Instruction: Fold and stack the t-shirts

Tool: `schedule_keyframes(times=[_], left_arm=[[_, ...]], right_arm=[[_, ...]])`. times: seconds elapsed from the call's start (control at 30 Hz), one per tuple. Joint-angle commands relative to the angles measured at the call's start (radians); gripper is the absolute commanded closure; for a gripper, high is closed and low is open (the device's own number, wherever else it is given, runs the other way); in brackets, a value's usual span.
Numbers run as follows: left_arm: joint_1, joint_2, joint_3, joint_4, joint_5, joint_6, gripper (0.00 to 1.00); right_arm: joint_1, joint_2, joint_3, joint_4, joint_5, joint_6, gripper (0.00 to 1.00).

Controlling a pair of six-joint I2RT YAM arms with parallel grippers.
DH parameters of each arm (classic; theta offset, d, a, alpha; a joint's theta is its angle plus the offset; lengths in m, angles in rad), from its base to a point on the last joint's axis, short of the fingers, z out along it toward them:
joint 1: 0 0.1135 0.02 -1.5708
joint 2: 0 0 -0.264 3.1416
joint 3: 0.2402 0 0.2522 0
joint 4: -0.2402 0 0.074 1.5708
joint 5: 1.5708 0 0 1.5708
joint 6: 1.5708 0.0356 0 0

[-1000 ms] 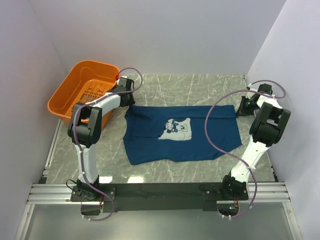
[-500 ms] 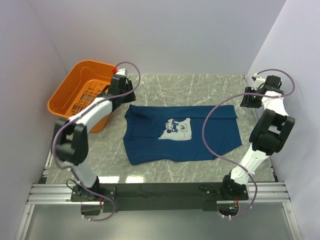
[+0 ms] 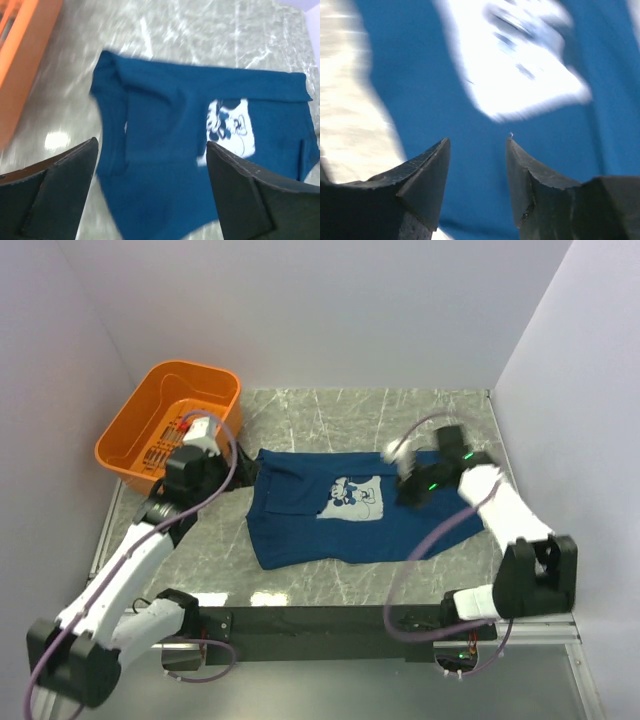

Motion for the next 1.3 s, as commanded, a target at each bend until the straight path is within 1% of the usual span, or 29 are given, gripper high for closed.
schedule_keyframes(times=[0.0, 0.03, 0.07, 0.1, 0.13, 0.17, 0.2, 0.23, 0.27, 0.3, 0.37, 0.4, 0.5, 0.6, 0.7, 1.27], left_arm=[[0.012, -0.156, -0.037, -0.139, -0.038, -0.06, 0.05], [0.014, -0.187, -0.036, -0.191, -0.043, -0.052, 0.05], [0.015, -0.219, -0.031, -0.22, -0.049, -0.026, 0.05], [0.015, -0.277, -0.022, -0.243, -0.06, -0.011, 0.05], [0.015, -0.308, -0.024, -0.262, -0.075, 0.0, 0.05], [0.017, -0.34, -0.027, -0.285, -0.1, 0.025, 0.05], [0.017, -0.406, -0.045, -0.289, -0.133, 0.02, 0.06], [0.017, -0.443, -0.059, -0.288, -0.153, 0.013, 0.02], [0.017, -0.48, -0.074, -0.267, -0.163, 0.017, 0.0], [0.017, -0.544, -0.099, -0.25, -0.164, 0.017, 0.01], [0.018, -0.595, -0.109, -0.228, -0.166, 0.023, 0.01], [0.018, -0.633, -0.113, -0.225, -0.175, 0.023, 0.01], [0.018, -0.679, -0.117, -0.233, -0.212, 0.019, 0.01], [0.018, -0.692, -0.123, -0.234, -0.198, 0.011, 0.01], [0.018, -0.69, -0.122, -0.233, -0.198, 0.013, 0.01], [0.049, -0.698, -0.122, -0.231, -0.196, 0.019, 0.0]], right_arm=[[0.282, -0.16, -0.098, 0.162, 0.028, -0.025, 0.44], [0.364, -0.149, -0.083, 0.222, 0.063, 0.004, 0.44], [0.483, -0.126, -0.06, 0.252, 0.152, 0.081, 0.44], [0.543, -0.091, 0.013, 0.275, 0.195, 0.128, 0.44], [0.585, 0.002, 0.061, 0.283, 0.228, 0.165, 0.45], [0.658, 0.052, 0.105, 0.284, 0.281, 0.21, 0.46], [0.688, 0.099, 0.177, 0.292, 0.306, 0.228, 0.47], [0.715, 0.185, 0.208, 0.307, 0.335, 0.235, 0.48], [0.746, 0.223, 0.233, 0.318, 0.388, 0.238, 0.48], [0.79, 0.292, 0.277, 0.327, 0.416, 0.239, 0.48], [0.825, 0.357, 0.331, 0.335, 0.444, 0.253, 0.49], [0.847, 0.418, 0.386, 0.335, 0.476, 0.262, 0.49], [0.872, 0.492, 0.48, 0.321, 0.508, 0.295, 0.5], [0.9, 0.59, 0.543, 0.306, 0.536, 0.316, 0.5], [0.911, 0.648, 0.575, 0.295, 0.576, 0.327, 0.5], [0.914, 0.735, 0.552, 0.292, 0.61, 0.336, 0.53]])
